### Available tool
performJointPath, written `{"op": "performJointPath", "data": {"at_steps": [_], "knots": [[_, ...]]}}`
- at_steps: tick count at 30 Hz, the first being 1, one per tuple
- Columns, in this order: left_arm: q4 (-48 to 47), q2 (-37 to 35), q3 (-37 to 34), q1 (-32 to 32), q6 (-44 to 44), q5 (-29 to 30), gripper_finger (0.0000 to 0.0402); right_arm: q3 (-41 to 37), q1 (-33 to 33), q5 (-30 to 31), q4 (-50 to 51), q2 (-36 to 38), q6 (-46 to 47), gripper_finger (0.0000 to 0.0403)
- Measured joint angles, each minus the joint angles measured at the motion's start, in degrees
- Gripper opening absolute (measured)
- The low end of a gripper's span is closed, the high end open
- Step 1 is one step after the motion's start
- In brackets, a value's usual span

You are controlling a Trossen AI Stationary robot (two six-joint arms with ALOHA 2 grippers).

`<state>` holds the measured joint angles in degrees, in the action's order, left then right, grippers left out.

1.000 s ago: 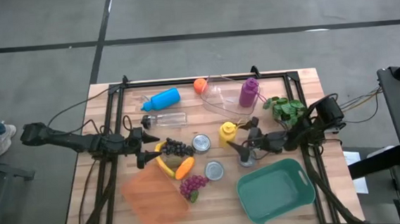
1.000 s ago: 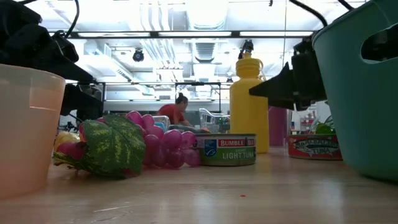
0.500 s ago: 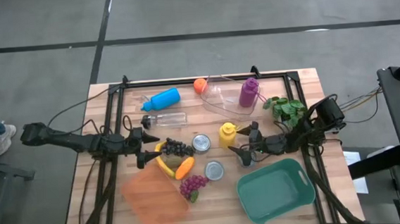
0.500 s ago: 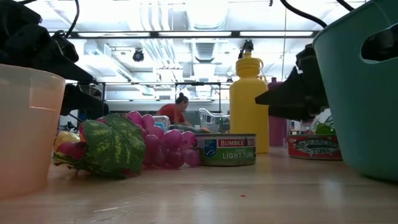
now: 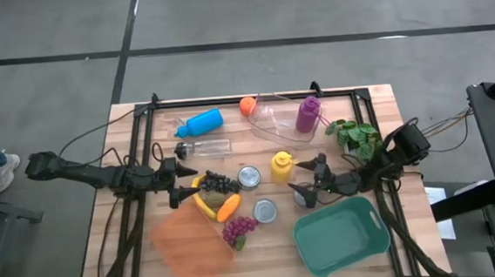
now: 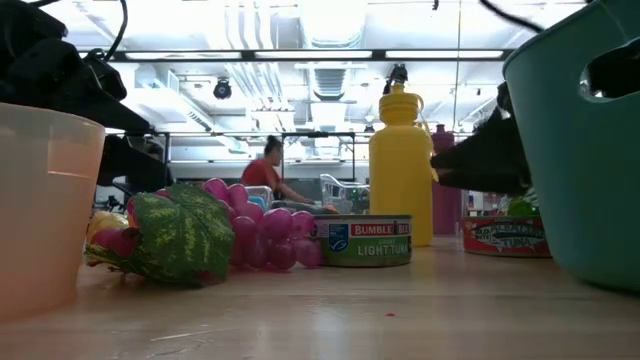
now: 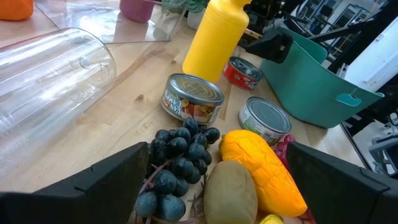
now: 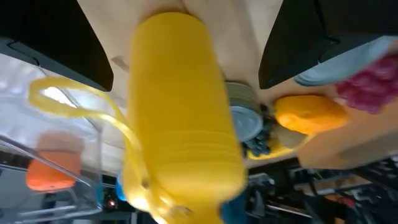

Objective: Pick & Place Food Item
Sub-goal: Put the yellow water bottle into the transparent bin

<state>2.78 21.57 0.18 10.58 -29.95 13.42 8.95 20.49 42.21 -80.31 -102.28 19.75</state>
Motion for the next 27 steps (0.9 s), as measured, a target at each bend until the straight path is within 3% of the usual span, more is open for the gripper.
{"op": "performJointPath", "data": {"at_steps": [12, 18, 27], "knots": [[0.0, 0.0, 0.0, 0.0, 0.0, 0.0, 0.0384, -0.2, 5.9, 5.1, 0.9, 5.3, -1.5, 0.04], [0.0, 0.0, 0.0, 0.0, 0.0, 0.0, 0.0384, 0.4, 5.9, 8.8, 0.9, 8.2, -7.5, 0.04], [0.0, 0.0, 0.0, 0.0, 0.0, 0.0, 0.0384, 0.5, 5.4, 9.1, 2.9, 15.9, -12.1, 0.04]]}}
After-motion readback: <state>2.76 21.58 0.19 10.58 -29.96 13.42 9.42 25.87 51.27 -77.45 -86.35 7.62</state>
